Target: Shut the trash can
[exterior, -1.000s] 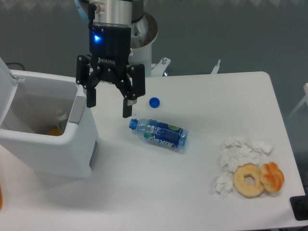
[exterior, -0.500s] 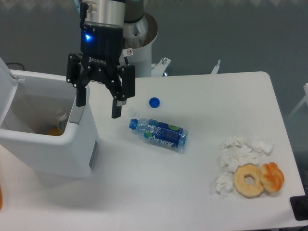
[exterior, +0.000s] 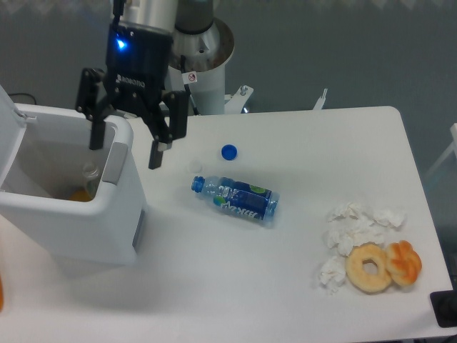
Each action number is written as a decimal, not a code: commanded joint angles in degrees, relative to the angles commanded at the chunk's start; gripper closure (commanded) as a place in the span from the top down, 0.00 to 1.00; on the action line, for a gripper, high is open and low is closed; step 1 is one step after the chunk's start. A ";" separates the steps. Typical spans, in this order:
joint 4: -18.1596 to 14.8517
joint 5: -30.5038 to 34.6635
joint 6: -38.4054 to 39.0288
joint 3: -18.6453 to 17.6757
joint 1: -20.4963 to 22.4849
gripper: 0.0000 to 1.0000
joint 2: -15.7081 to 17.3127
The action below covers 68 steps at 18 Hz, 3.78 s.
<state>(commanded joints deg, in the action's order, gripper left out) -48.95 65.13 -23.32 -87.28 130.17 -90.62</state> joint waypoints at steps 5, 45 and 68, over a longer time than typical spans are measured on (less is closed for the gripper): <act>0.09 -0.09 6.09 0.17 -2.99 1.00 0.44; 0.44 -19.95 11.72 -0.79 -21.98 1.00 1.58; 0.35 -19.60 8.12 -0.79 -26.20 1.00 -3.87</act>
<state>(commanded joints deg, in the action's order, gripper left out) -48.60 45.53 -15.20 -88.07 103.97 -94.48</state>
